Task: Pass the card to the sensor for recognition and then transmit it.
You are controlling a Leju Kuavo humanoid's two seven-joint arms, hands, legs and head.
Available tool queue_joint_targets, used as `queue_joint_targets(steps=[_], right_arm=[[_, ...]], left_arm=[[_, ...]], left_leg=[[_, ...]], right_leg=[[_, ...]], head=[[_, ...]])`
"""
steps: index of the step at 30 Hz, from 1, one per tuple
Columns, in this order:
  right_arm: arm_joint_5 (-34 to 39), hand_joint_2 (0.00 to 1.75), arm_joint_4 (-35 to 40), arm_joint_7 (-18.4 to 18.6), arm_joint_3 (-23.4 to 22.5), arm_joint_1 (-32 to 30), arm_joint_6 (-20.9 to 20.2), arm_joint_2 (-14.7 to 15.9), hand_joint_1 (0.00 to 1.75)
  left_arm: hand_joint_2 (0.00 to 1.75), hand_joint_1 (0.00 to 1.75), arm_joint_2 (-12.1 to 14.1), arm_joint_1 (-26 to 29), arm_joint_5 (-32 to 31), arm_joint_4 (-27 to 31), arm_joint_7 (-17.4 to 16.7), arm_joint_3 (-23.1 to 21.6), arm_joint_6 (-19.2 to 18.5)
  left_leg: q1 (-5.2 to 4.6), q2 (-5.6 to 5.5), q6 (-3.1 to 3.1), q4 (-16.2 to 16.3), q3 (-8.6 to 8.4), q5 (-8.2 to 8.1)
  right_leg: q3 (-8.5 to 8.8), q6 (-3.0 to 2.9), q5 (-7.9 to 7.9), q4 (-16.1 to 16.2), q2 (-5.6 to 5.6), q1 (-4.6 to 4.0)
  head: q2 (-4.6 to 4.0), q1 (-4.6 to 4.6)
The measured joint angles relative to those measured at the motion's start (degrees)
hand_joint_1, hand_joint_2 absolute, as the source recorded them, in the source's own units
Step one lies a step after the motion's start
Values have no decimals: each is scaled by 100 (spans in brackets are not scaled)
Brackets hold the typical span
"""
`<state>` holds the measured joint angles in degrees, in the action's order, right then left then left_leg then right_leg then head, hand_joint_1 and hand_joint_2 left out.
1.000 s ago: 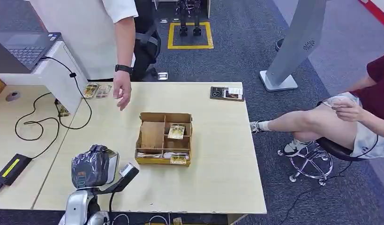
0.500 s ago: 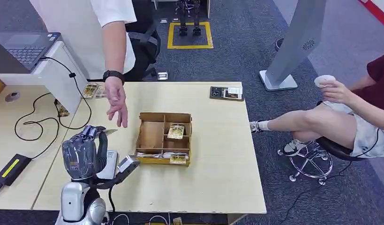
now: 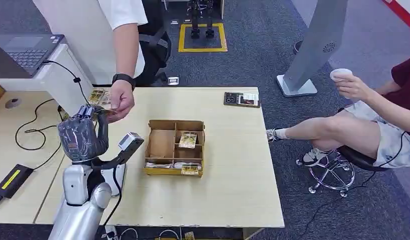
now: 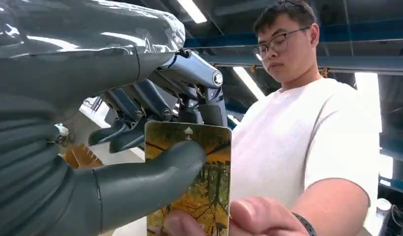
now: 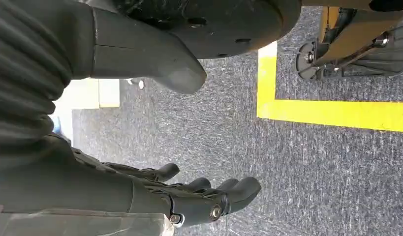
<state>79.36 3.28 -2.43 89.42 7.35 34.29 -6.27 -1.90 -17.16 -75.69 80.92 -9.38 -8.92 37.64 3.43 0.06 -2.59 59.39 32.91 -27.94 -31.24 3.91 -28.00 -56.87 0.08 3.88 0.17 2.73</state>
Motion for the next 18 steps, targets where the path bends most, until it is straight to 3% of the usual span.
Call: queue_joint_targets(steps=[1,2,11,18], right_arm=[[-2,175,4,5,0,3,0,0,0],[-17,175,9,7,0,4,0,2,0],[-164,175,48,66,0,32,31,11,0],[-155,175,55,57,0,32,35,15,0]], left_arm=[[175,10,2,-53,46,-46,-13,-2,-4],[175,0,2,-107,91,-80,-15,-4,-4],[175,0,-9,-419,643,-302,83,-232,20],[175,0,0,-476,693,-332,166,-330,33]], left_leg=[[0,0,0,0,1,0],[0,0,0,0,2,0],[0,0,0,0,3,0],[0,0,0,0,4,0]], right_leg=[[-1,1,1,0,0,0],[-1,2,1,0,0,0],[-2,2,2,0,1,0],[-2,2,2,0,1,0]], head=[[0,-2],[0,-2],[0,-2],[0,-2]])
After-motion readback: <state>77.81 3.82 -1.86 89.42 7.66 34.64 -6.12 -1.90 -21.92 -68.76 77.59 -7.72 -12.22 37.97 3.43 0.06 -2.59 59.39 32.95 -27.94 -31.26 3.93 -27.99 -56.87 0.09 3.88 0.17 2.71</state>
